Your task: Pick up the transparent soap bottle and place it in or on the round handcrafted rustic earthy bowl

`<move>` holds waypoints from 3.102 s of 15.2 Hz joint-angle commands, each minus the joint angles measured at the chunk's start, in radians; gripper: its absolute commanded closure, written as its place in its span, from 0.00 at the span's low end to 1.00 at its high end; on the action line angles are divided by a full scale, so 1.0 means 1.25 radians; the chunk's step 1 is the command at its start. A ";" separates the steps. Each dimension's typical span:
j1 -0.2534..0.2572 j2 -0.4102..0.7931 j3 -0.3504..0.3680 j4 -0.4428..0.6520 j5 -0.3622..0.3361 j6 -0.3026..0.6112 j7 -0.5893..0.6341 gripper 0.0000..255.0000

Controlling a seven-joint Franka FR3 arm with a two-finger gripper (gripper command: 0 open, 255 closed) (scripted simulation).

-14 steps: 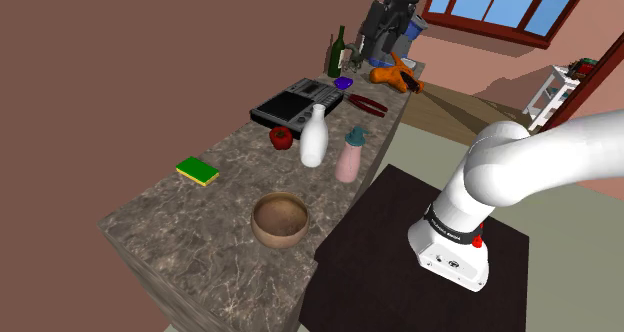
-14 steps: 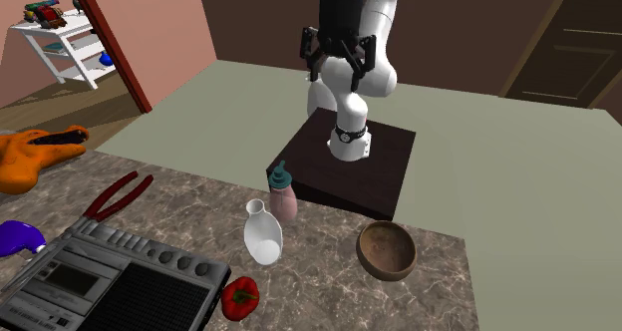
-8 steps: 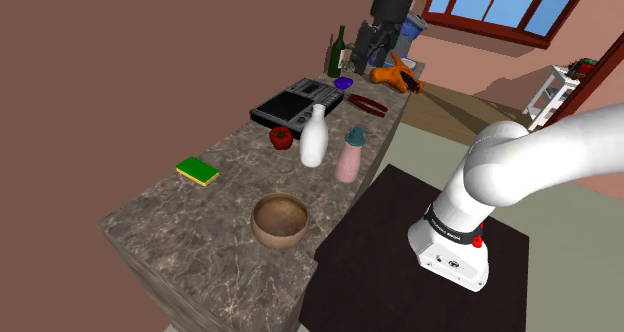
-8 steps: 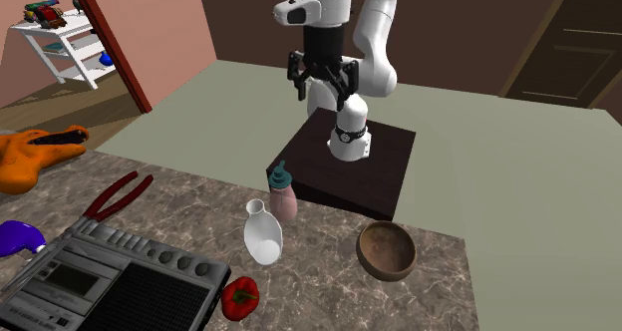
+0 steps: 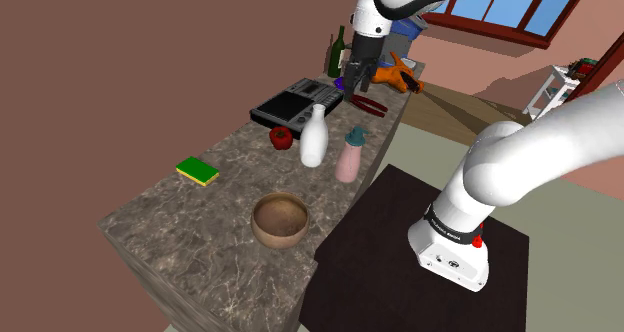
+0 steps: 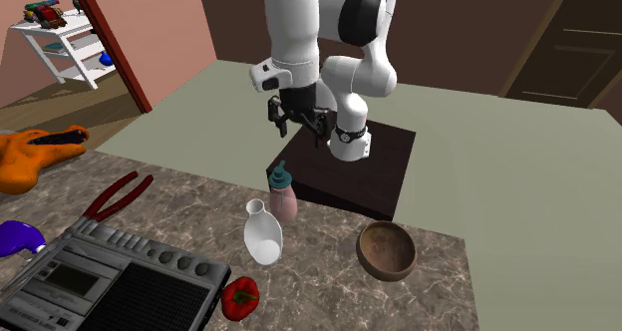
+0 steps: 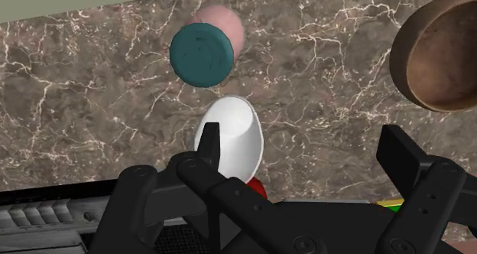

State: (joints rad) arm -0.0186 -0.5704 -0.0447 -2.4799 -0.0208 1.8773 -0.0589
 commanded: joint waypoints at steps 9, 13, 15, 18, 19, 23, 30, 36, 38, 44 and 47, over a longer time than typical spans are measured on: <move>-0.022 0.260 -0.060 -0.015 -0.051 0.172 -0.117 0.00; -0.032 0.382 -0.078 0.005 -0.066 0.235 -0.158 0.00; -0.034 0.411 -0.081 0.004 -0.069 0.258 -0.165 0.00; -0.036 0.429 -0.082 -0.014 -0.070 0.294 -0.166 0.00; -0.036 0.436 -0.083 -0.019 -0.070 0.306 -0.166 0.00; -0.038 0.454 -0.084 -0.032 -0.070 0.337 -0.166 0.00; -0.038 0.454 -0.084 -0.032 -0.070 0.337 -0.166 1.00; -0.038 0.454 -0.084 -0.033 -0.070 0.337 -0.166 1.00; -0.038 0.453 -0.084 -0.034 -0.070 0.338 -0.166 1.00; -0.037 0.407 -0.084 -0.020 -0.073 0.278 -0.167 1.00; -0.037 0.381 -0.083 -0.010 -0.074 0.242 -0.167 1.00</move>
State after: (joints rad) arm -0.0643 -0.0842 -0.1478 -2.5017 -0.1134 2.1990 -0.2657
